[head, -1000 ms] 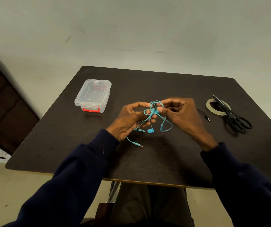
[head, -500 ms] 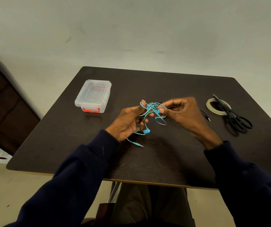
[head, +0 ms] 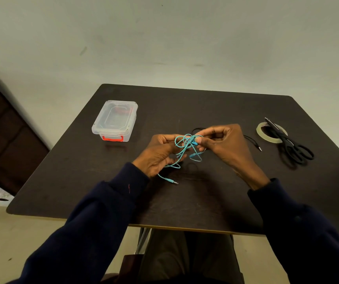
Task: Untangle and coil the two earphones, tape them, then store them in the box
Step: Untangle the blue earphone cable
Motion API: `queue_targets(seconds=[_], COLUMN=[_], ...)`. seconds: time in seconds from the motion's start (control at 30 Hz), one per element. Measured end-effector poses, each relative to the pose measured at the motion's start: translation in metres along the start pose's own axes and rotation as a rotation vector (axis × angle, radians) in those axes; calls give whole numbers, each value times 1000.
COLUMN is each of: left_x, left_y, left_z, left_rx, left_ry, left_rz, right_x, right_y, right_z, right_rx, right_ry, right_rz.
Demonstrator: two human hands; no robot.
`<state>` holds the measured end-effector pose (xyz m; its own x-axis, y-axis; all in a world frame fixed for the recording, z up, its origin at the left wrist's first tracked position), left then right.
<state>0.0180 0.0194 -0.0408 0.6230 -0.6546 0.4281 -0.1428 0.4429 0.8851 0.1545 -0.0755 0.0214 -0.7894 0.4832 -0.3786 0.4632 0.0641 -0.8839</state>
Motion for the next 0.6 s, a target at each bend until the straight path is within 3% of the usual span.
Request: queue_targets(seconds=[0.43, 0.6], left_x=[2, 4], left_y=[1, -2], left_z=[-1, 0], left_rx=[27, 8], left_ry=[17, -10], left_rz=[2, -2], right_x=[10, 14], right_y=[9, 2], right_z=[11, 12], right_rx=[-3, -47], right_ry=[-25, -88], right_rz=[-198, -132])
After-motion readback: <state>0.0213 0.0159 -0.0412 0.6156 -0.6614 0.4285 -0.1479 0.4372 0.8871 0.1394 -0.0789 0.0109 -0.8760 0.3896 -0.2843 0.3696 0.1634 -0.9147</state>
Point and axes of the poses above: each hand's wrist, its own z-axis away from the middle knuckle, its own x-axis out of the palm, y = z × x, the point moved 7 cm from there along -z, towards the middle knuckle, and after that the axes turned 4 degrees about z, right-handed, at the moved point
